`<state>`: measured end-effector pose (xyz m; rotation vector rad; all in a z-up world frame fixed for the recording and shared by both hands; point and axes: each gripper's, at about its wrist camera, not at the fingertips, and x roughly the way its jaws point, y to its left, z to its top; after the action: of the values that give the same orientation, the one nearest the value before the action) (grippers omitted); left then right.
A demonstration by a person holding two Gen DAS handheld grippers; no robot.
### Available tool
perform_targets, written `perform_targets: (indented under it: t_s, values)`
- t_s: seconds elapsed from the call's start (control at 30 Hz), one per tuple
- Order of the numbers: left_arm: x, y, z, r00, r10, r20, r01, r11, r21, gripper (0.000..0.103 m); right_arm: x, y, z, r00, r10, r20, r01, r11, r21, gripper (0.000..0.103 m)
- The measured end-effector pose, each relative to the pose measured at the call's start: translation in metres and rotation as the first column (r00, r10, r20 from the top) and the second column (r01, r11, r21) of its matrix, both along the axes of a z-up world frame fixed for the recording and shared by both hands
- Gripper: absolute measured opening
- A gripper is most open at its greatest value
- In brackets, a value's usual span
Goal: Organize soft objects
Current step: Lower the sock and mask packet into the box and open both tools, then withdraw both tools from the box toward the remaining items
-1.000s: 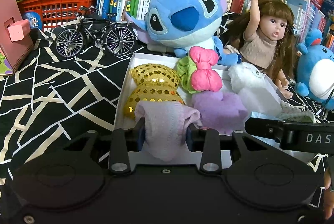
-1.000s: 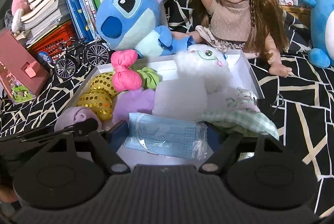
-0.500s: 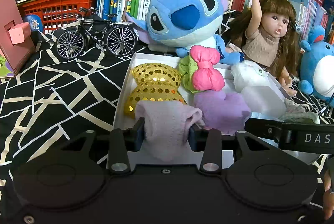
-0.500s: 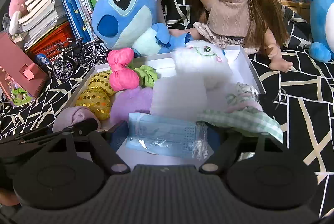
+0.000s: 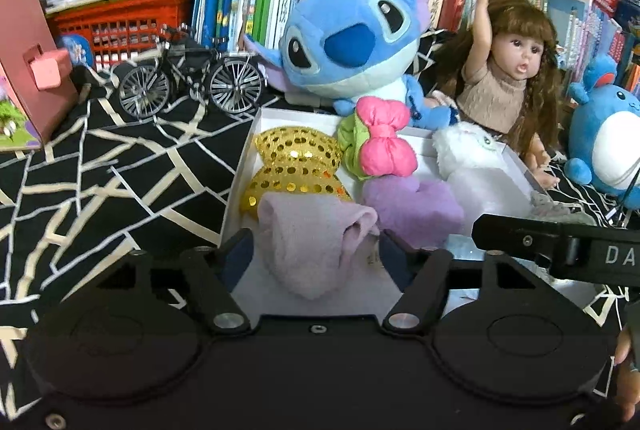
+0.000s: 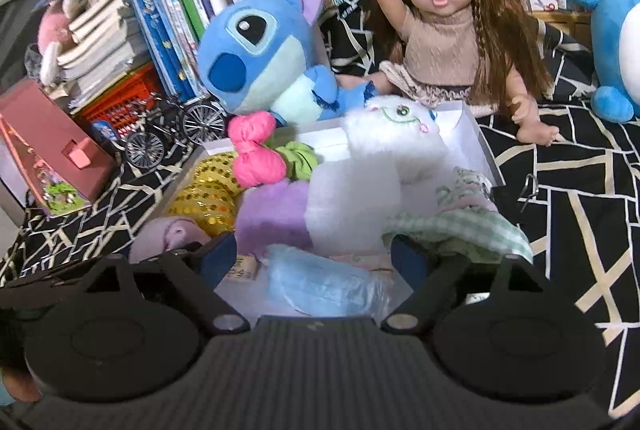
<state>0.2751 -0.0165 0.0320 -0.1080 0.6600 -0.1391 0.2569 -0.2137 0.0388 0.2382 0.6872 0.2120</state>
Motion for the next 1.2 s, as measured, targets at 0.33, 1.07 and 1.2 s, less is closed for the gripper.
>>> perform_targets:
  t_s: [0.33,1.07,1.2]
  values:
    - [-0.051,0.002,0.026,0.996,-0.043,0.075,0.045,0.999,-0.021,0.078,-0.046,-0.010,0.021,0.995,0.050,0.087,-0.049,0.999,-0.010,0.095]
    - [-0.188,-0.005,0.007,0.966,-0.222,0.133,0.222,0.975,0.019,0.082,-0.127,-0.026,0.002,0.985,0.111,0.133,-0.095,0.988,-0.122,0.103]
    - [-0.205,-0.008,0.000,0.959,-0.257,0.118,0.256,0.966,0.031,0.083,-0.130,-0.024,-0.006,0.987,0.119,0.110,-0.104,0.986,-0.130,0.103]
